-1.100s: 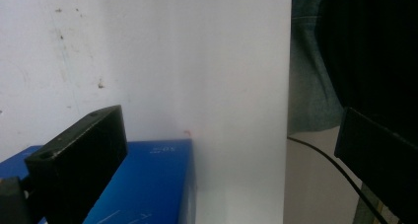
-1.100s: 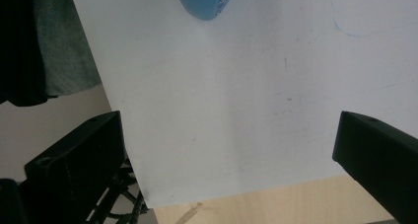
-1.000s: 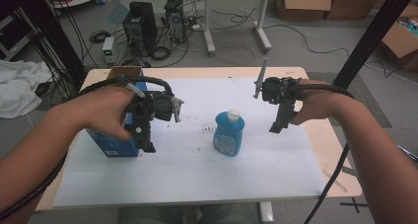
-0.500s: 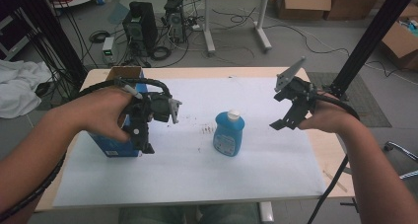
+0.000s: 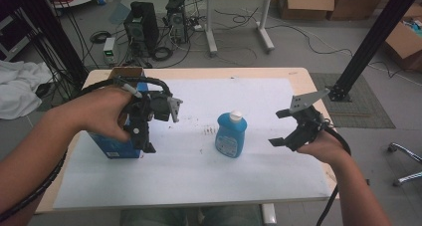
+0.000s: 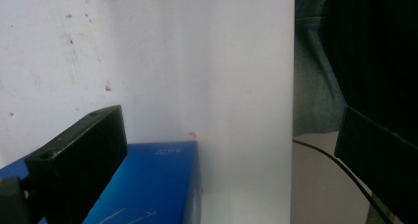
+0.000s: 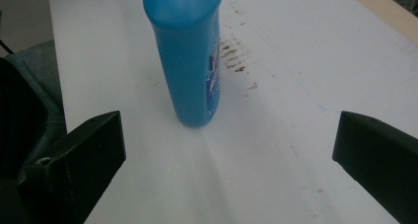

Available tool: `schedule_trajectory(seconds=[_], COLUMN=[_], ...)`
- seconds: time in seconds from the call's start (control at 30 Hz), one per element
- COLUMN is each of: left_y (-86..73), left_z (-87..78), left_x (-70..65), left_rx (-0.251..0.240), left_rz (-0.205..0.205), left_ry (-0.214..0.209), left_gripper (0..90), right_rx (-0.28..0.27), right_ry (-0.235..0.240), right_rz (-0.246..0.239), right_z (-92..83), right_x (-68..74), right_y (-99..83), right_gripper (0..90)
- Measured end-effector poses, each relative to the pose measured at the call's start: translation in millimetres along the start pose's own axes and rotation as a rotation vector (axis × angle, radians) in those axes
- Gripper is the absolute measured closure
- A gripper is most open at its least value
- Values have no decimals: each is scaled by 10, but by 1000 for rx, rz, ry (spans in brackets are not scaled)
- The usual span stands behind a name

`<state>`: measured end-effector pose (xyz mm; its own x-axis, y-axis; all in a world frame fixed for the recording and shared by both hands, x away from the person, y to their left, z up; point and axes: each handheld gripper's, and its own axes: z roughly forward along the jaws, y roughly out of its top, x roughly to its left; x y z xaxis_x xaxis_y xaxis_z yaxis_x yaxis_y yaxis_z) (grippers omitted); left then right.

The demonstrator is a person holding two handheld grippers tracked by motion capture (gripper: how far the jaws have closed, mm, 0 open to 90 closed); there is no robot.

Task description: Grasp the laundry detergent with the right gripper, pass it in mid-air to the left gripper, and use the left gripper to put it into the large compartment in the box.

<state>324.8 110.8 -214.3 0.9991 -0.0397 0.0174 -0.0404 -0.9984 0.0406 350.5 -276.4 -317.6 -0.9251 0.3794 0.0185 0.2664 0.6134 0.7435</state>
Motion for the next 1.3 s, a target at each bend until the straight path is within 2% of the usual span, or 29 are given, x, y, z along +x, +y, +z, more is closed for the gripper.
schedule_trajectory(seconds=[0.1,0.3,0.37,0.43,0.57,0.7,0.97,1.17,1.3], left_y=[3,-7,-9,-18,-27,-39,-45,-48,-47], left_z=[-7,1,1,10,16,28,36,29,21], left_x=[-9,-20,-19,-17,-15,-24,-40,-49,-51], left_rx=[-10,-22,-21,-22,-23,-25,-30,-28,-28], left_rz=[5,9,10,8,4,4,3,-1,-3], left_ry=[0,-2,-5,-7,-6,-7,-10,-6,-4], left_gripper=[1,1,1,1,1,1,1,1,1], right_rx=[-50,-108,-114,-148,-160,-186,-237,-301,-316], right_ry=[28,44,39,36,36,36,14,-22,-21], right_rz=[7,18,16,20,17,36,74,89,98], right_z=[172,467,515,653,790,980,1196,1339,1413], right_x=[35,85,96,126,160,203,219,233,221], right_y=[-83,-167,-178,-202,-218,-270,-353,-370,-370], right_gripper=[0,0,0,0,0,0,0,0,0])
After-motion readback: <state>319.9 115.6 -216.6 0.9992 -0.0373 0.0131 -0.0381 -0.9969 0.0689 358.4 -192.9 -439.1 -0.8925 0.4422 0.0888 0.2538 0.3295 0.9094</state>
